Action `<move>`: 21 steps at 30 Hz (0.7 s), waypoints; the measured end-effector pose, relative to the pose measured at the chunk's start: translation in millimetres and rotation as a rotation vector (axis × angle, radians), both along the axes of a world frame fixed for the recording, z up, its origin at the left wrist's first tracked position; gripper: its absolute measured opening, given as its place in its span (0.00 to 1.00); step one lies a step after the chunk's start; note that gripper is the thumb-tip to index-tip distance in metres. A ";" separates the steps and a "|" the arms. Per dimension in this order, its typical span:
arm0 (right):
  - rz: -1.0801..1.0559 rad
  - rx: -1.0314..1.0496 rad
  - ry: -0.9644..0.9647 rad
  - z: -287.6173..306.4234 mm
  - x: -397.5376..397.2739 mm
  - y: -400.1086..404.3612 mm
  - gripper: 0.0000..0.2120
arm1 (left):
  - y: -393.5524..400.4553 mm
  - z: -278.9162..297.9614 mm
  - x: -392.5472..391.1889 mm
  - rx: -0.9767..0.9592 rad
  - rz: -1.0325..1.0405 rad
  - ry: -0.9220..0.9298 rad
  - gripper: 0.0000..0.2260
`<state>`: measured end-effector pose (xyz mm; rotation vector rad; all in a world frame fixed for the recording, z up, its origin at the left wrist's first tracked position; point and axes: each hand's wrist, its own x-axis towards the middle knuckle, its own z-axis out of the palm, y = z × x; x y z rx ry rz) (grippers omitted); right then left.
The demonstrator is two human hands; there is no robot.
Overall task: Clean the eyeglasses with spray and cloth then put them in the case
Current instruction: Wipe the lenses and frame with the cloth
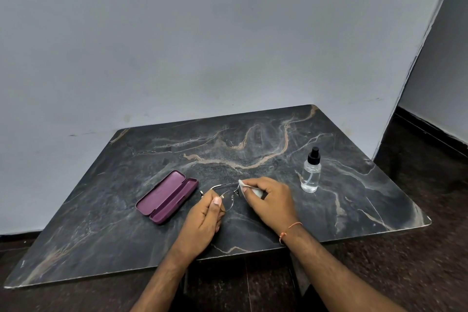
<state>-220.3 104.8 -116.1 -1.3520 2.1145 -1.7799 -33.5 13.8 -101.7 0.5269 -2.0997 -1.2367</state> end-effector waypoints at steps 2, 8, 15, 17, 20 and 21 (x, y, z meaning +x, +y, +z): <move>0.064 -0.015 -0.006 1.0 2.0 1.5 0.06 | -0.8 0.0 -0.4 0.001 0.028 0.007 0.22; -0.037 -0.057 -0.218 7.2 2.1 5.1 0.10 | -6.8 -3.9 -1.1 0.076 0.126 0.058 0.21; -0.032 0.029 -0.642 10.5 -1.4 2.2 0.05 | -5.1 -1.4 0.7 0.158 0.104 0.105 0.15; 0.017 0.032 -0.821 13.9 3.5 1.5 0.05 | -5.5 -0.8 1.6 0.174 0.082 0.106 0.15; 0.130 -0.023 -1.030 20.2 5.8 4.1 0.07 | -6.5 1.3 2.7 0.198 0.047 0.091 0.18; 0.171 -0.050 -1.070 21.7 5.4 6.0 0.08 | -6.8 1.6 2.9 0.203 0.041 0.083 0.16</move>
